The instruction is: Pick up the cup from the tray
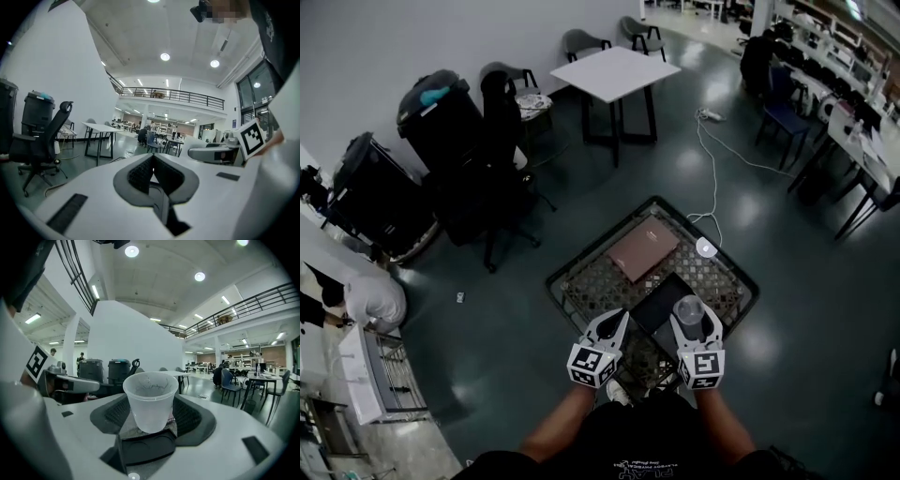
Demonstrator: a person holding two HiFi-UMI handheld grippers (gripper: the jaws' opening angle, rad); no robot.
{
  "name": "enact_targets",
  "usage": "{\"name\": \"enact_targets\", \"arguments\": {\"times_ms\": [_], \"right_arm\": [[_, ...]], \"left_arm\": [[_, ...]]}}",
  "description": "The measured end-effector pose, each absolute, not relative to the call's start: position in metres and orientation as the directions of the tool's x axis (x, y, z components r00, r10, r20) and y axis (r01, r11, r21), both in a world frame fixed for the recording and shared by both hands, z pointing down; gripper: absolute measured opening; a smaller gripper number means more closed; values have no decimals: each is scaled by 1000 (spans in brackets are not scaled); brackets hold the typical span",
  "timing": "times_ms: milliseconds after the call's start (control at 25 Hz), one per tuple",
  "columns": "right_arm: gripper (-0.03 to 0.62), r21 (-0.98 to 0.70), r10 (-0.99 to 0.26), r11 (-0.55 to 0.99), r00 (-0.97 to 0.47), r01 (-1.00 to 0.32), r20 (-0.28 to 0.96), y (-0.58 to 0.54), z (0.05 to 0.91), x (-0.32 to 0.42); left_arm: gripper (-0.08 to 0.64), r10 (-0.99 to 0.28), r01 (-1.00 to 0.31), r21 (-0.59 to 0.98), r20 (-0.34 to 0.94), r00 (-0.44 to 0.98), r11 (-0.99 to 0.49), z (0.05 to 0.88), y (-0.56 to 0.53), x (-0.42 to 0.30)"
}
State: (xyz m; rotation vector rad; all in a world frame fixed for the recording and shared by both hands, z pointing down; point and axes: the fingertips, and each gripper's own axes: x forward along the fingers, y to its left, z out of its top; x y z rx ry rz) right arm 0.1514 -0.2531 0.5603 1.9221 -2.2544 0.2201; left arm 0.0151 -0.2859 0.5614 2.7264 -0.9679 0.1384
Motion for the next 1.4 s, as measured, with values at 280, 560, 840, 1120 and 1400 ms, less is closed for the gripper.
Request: {"name": "enact_targets", "arguments": {"times_ms": [280, 560, 840, 1120, 1400], "right_arm": [[293, 39, -965, 166, -154, -985, 213, -227, 533, 138], [291, 61, -968, 157, -141, -986, 206, -216, 529, 133], [282, 66, -976, 131, -117, -989, 186, -206, 525, 135], [284, 65, -980, 124, -112, -990, 168, -202, 524, 135], [284, 68, -978, 130, -117, -989, 172, -203, 525, 131]], "left_arm": [[9, -615, -627, 192, 123, 779, -755, 537, -279, 11], [9, -577, -594, 190, 139, 805, -782, 544, -255, 15], [9, -546, -559, 180, 120, 829, -809, 535, -247, 25], [9, -539, -551, 176, 116, 834, -816, 534, -243, 24], [9, -537, -550, 181, 121, 835, -815, 535, -243, 23]]}}
